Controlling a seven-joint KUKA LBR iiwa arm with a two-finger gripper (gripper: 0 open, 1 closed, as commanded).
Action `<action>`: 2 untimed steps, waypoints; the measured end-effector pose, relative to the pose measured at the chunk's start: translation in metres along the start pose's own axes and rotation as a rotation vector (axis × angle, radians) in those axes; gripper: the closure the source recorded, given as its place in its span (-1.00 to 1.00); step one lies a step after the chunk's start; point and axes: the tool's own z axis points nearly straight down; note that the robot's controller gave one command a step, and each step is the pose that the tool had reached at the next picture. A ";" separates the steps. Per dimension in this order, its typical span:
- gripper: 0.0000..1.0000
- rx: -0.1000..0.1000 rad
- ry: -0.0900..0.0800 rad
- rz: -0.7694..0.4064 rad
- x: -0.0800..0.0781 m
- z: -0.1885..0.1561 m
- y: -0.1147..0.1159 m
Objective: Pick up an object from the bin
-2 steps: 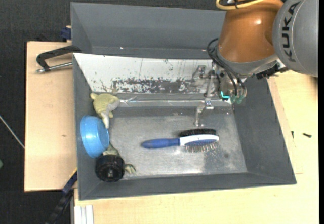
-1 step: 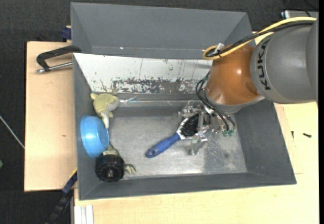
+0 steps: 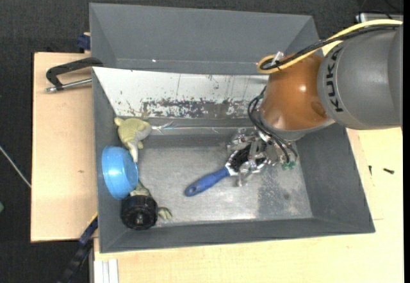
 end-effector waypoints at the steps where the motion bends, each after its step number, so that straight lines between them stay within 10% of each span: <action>1: 1.00 0.001 0.003 -0.066 -0.031 -0.120 -0.003; 2: 1.00 -0.001 0.008 -0.300 -0.025 -0.175 0.000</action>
Offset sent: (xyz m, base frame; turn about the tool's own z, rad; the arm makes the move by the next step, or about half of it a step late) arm 0.0257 0.0011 0.1145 -0.0667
